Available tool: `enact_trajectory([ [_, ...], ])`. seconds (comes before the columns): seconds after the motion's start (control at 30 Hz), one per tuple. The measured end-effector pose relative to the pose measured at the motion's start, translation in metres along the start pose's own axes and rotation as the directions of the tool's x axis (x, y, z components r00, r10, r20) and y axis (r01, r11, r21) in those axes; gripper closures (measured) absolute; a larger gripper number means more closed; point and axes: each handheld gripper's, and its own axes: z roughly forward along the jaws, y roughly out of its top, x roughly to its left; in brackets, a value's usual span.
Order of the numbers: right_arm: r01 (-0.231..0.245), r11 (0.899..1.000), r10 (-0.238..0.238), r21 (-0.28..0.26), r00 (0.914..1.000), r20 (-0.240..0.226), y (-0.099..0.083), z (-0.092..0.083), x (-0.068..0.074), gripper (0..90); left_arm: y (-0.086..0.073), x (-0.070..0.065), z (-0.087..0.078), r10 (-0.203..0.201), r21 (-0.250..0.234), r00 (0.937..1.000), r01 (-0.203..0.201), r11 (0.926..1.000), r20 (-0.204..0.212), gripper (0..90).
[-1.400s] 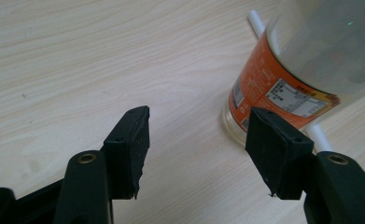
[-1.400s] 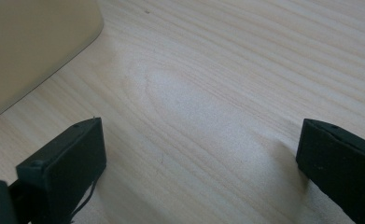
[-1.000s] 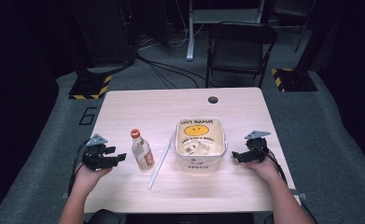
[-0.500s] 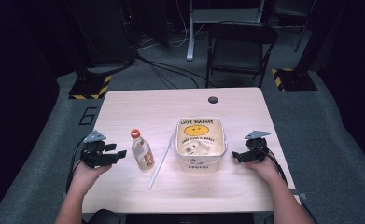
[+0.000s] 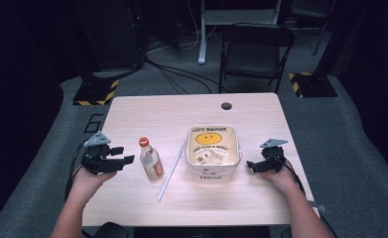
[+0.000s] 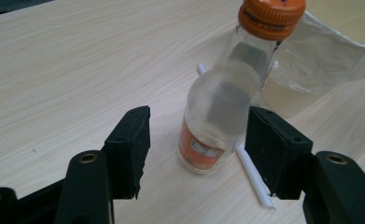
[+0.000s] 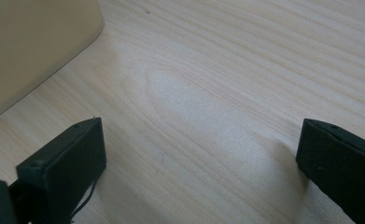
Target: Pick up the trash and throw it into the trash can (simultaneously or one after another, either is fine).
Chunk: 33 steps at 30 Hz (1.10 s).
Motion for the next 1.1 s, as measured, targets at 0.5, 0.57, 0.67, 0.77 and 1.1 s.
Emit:
enact_trajectory([
  [0.5, -0.001, 1.0, 0.001, 0.0, 1.0, 0.0, 0.0, 0.0, 0.0, 0.7, 0.021, -0.014, -0.005, 0.056, -0.001, 0.9981, -0.056, 0.9984, 0.025, 39.3],
  [0.57, -0.001, 1.0, 0.001, 0.0, 1.0, 0.0, 0.0, 0.0, 0.0, 0.7, 0.023, -0.015, -0.003, 0.049, -0.01, 0.9983, -0.049, 0.9987, 0.031, 39.4],
  [0.67, 0.002, 1.0, -0.002, -0.001, 1.0, -0.001, 0.0, 0.0, 0.0, 0.7, 0.027, -0.014, 0.001, 0.043, -0.019, 0.9982, -0.042, 0.9989, 0.043, 39.7],
  [0.77, 0.002, 1.0, -0.002, -0.001, 1.0, -0.002, 0.0, 0.0, 0.0, 0.7, 0.03, -0.013, 0.003, 0.037, -0.022, 0.998, -0.036, 0.9991, 0.051, 40.9],
  [1.1, 0.003, 1.0, -0.003, -0.001, 1.0, -0.003, 0.0, 0.0, 0.0, 0.7, 0.039, -0.016, 0.008, 0.041, -0.022, 0.9961, -0.04, 0.999, 0.077, 41.6],
])
